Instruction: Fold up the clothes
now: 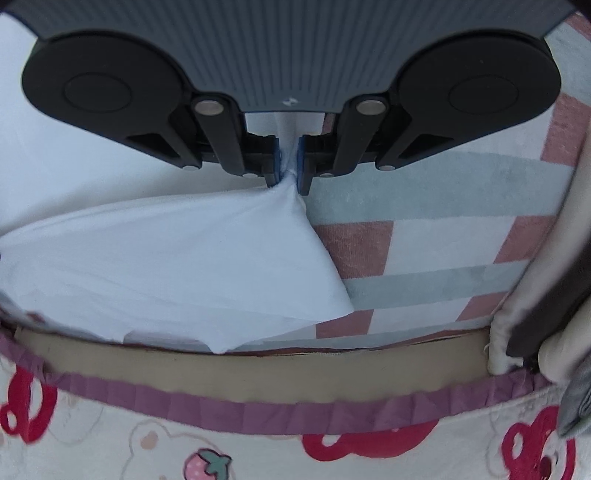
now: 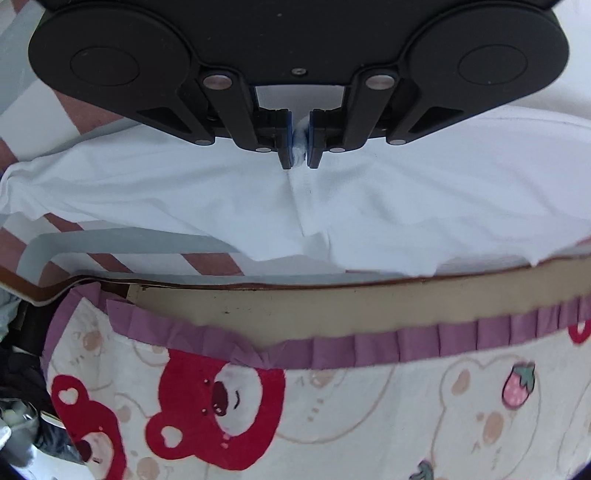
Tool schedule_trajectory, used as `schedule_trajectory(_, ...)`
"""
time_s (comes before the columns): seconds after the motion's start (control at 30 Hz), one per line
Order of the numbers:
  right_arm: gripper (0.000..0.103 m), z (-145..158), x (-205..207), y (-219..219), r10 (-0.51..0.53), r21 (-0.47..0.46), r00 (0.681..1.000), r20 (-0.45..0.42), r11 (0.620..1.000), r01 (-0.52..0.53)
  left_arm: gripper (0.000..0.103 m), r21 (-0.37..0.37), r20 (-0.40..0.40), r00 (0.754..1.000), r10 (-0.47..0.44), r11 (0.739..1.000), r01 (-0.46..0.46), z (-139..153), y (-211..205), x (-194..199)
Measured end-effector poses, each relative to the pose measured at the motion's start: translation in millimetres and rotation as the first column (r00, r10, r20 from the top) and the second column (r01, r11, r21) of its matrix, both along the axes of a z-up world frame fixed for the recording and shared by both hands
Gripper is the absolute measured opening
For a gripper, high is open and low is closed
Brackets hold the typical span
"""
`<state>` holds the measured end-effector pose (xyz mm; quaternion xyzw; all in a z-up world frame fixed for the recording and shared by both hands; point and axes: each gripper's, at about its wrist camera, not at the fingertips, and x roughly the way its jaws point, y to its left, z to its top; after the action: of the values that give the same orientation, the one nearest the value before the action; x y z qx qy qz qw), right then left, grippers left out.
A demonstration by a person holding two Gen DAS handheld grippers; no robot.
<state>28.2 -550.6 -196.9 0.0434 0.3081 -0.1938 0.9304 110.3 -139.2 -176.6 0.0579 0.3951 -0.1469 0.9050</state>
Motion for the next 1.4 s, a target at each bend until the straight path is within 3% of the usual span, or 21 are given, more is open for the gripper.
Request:
schedule_trajectory(0.1,0.003,-1.4,-1.9,-9.2,-0.082,-0.031,0.996,-0.042,0.996,0.080,0.011,0.040,-0.030,1.000,0.009,0.999,-0.008,-2.3,0.6,0.7)
schedule_trajectory(0.17,0.013,1.5,-4.9,-20.6,-0.185,-0.060,0.981,-0.058,0.981,0.182,0.018,0.006,-0.080,0.996,0.043,0.999,-0.042,0.6,8.1,4.3)
schedule_trajectory(0.2,0.018,4.7,-8.7,-28.7,-0.206,-0.020,0.978,-0.040,0.979,0.205,0.020,-0.028,-0.121,0.991,0.063,0.997,-0.067,3.4,14.2,6.8)
schedule_trajectory(0.27,0.020,12.9,-11.8,-43.7,-0.184,0.083,0.983,-0.001,0.979,0.183,0.021,-0.103,-0.189,0.979,0.082,0.989,-0.103,9.4,26.9,10.2)
schedule_trajectory(0.37,0.029,20.1,0.5,-55.5,-0.068,0.176,0.997,0.019,0.982,0.064,0.029,-0.213,-0.247,0.964,0.100,0.965,-0.155,16.6,47.9,14.4)
schedule_trajectory(0.4,0.033,22.2,5.3,-59.0,-0.030,0.205,0.999,0.025,0.979,0.024,0.030,-0.256,-0.264,0.958,0.111,0.949,-0.181,17.2,55.1,19.4)
schedule_trajectory(0.43,0.043,22.5,13.2,-60.2,0.006,0.224,1.000,0.018,0.975,-0.010,0.031,-0.299,-0.282,0.952,0.121,0.932,-0.207,17.7,62.2,24.3)
schedule_trajectory(0.47,0.047,22.4,21.4,-61.1,0.039,0.236,0.999,0.009,0.971,-0.040,0.032,-0.330,-0.296,0.947,0.125,0.917,-0.224,18.0,66.7,29.4)
schedule_trajectory(0.6,0.048,9.7,54.7,-61.9,0.105,0.201,0.992,-0.070,0.976,-0.089,0.032,-0.367,-0.320,0.943,0.090,0.906,-0.211,16.9,60.6,51.8)
schedule_trajectory(0.67,0.045,1.5,64.3,-60.9,0.139,0.203,0.987,-0.081,0.972,-0.120,0.033,-0.341,-0.311,0.948,0.073,0.922,-0.182,17.7,56.3,52.6)
schedule_trajectory(0.7,0.038,-1.2,66.6,-59.0,0.158,0.192,0.984,-0.078,0.971,-0.140,0.033,-0.315,-0.301,0.952,0.064,0.935,-0.162,18.4,53.8,50.3)
schedule_trajectory(0.73,0.012,-1.1,66.1,-55.8,0.176,0.161,0.981,-0.077,0.974,-0.162,0.033,-0.289,-0.291,0.955,0.054,0.947,-0.142,19.2,51.3,48.1)
schedule_trajectory(0.8,0.009,-0.7,64.9,-50.0,0.209,0.101,0.975,-0.076,0.974,-0.201,0.033,-0.245,-0.282,0.959,0.037,0.963,-0.109,19.1,48.0,43.6)
schedule_trajectory(0.93,0.005,6.0,62.5,-55.6,0.188,0.060,0.981,-0.042,0.981,-0.185,0.028,-0.262,-0.331,0.942,0.063,0.953,-0.156,6.7,61.6,37.5)
schedule_trajectory(1.0,0.003,3.6,67.3,-59.2,0.176,0.040,0.982,-0.064,0.984,-0.174,0.030,-0.272,-0.340,0.936,0.089,0.944,-0.189,2.6,68.5,35.1)
schedule_trajectory(1.03,0.000,-1.0,72.0,-57.8,0.160,-0.018,0.981,-0.107,0.987,-0.162,0.030,-0.277,-0.345,0.933,0.102,0.939,-0.205,0.5,71.9,33.9)
schedule_trajectory(1.1,0.000,-9.2,82.9,-54.4,0.117,-0.150,0.971,-0.210,0.977,-0.150,0.031,-0.279,-0.352,0.930,0.106,0.937,-0.212,2.0,76.4,31.3)
schedule_trajectory(1.13,0.000,-6.2,83.5,-57.7,0.096,-0.157,0.975,-0.201,0.979,-0.129,0.032,-0.278,-0.355,0.929,0.102,0.938,-0.209,4.3,78.0,29.9)
schedule_trajectory(1.23,0.010,19.4,79.4,-74.1,0.050,-0.080,0.994,-0.092,0.995,-0.057,0.032,-0.274,-0.358,0.929,0.097,0.940,-0.203,12.2,84.1,25.6)
schedule_trajectory(1.3,0.015,34.4,85.0,-79.1,0.097,-0.025,0.993,-0.065,0.995,-0.099,0.032,-0.270,-0.325,0.935,0.139,0.934,-0.232,23.7,96.4,21.7)
schedule_trajectory(1.4,0.039,49.0,103.1,-75.5,0.213,0.030,0.975,-0.057,0.977,-0.211,0.032,-0.260,-0.265,0.923,0.279,0.901,-0.347,29.2,123.9,16.9)
